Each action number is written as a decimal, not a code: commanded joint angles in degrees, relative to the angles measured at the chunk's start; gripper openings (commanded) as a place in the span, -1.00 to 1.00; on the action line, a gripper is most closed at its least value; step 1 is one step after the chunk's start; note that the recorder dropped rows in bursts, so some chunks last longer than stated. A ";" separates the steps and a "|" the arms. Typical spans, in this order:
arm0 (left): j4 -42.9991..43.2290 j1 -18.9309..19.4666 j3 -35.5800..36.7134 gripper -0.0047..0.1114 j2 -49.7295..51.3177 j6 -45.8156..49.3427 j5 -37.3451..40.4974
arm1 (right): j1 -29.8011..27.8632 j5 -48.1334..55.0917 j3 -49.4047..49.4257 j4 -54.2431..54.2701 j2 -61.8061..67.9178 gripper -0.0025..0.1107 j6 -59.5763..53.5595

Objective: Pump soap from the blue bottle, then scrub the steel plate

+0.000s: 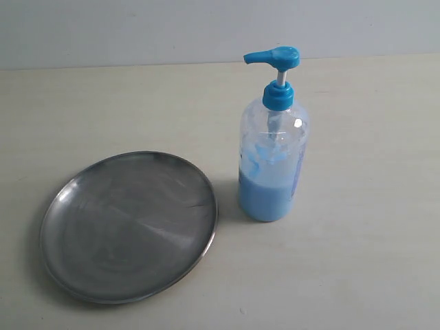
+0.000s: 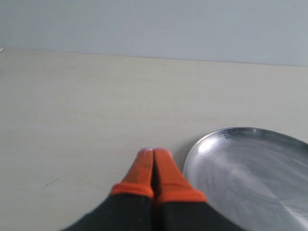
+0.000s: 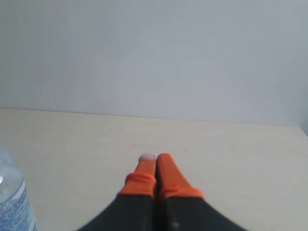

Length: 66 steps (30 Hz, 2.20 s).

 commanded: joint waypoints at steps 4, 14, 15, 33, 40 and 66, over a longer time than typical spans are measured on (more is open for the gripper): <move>-0.36 0.12 0.13 -0.92 -0.33 -0.21 -0.55 | -0.24 -0.46 -3.99 -0.35 4.61 -0.96 -0.03; -0.36 0.12 0.13 -0.92 -0.33 -0.21 -0.55 | -0.24 -0.48 -4.99 -0.35 5.43 -0.96 -0.03; -0.36 0.12 0.13 -0.92 -0.33 -0.21 -0.55 | -0.24 -0.48 -4.99 -0.35 5.43 -0.96 -0.03; -0.36 0.12 0.13 -0.92 -0.33 -0.21 -0.55 | -0.24 -0.63 -4.99 10.04 6.22 -0.96 2.89; -0.36 0.12 0.13 -0.92 -0.33 -0.21 -0.55 | -0.24 3.13 -5.10 16.69 10.67 -0.96 -6.56; -0.36 0.12 0.13 -0.92 -0.33 -0.21 -0.55 | 17.47 6.38 -6.82 24.26 30.68 -0.96 -20.21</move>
